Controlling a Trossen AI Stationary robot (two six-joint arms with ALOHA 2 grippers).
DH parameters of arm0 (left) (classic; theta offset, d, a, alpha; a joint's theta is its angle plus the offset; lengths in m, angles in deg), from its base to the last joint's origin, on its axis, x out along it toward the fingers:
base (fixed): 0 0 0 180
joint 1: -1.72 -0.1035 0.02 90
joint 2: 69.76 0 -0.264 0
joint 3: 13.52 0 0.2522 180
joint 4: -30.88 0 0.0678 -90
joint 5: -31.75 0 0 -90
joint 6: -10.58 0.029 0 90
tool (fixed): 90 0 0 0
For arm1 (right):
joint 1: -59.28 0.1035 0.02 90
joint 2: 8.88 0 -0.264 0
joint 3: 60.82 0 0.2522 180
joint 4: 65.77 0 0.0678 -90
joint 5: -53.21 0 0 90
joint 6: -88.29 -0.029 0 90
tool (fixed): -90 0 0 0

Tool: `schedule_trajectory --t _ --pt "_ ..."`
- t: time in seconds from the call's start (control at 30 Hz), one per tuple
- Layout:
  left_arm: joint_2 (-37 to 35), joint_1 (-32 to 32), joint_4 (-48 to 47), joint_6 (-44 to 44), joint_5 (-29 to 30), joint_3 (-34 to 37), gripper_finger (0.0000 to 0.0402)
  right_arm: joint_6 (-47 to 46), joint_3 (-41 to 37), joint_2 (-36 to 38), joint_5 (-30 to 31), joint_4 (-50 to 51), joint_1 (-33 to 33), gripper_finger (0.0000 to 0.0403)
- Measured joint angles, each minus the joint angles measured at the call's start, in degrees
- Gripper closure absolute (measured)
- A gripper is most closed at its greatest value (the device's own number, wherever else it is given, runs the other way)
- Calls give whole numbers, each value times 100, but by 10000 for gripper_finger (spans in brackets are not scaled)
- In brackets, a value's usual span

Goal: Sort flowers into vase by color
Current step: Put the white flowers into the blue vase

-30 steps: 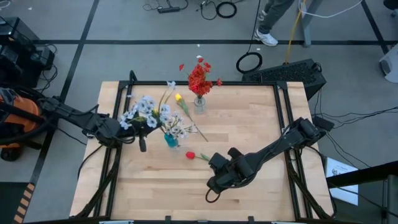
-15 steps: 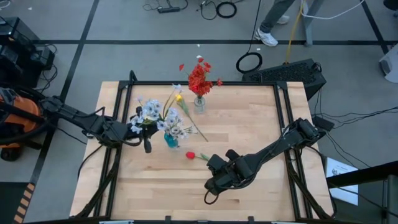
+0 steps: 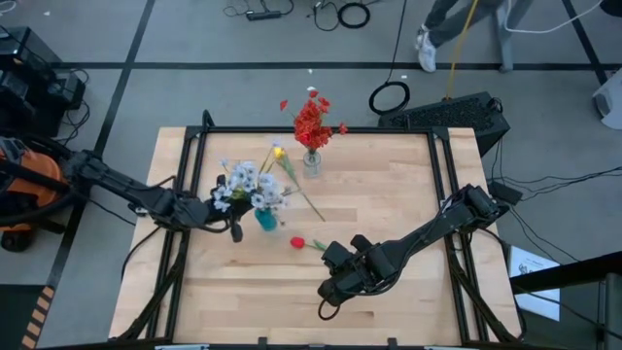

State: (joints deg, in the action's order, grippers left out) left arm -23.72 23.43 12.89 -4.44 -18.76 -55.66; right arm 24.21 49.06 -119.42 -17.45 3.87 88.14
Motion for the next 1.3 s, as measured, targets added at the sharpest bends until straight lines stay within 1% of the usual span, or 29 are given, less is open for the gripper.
schedule_trajectory --t 0.1,0.17,0.27,0.6,0.67,0.9,1.0,1.13,1.3 --pt "2 0 0 -306 47 233 397 0 0 0 2 -7 -4 399" --pt "-1 0 164 -499 141 404 397 0 0 0 4 -43 -15 399" --pt "2 0 363 -572 156 604 396 0 0 0 2 -44 -48 399" --pt "2 0 370 -567 138 632 391 87 0 0 24 -94 -230 399" --pt "2 0 343 -565 126 632 378 93 0 0 26 -97 -267 399" --pt "2 0 -50 -565 126 632 299 244 0 0 28 -131 -361 399" --pt "2 3 -88 -561 123 623 274 309 0 0 28 -133 -408 399" --pt "-15 4 -230 -532 -2 459 264 326 0 0 28 -136 -457 399" --pt "-84 4 -884 -399 -49 112 263 369 0 0 26 -136 -528 399"
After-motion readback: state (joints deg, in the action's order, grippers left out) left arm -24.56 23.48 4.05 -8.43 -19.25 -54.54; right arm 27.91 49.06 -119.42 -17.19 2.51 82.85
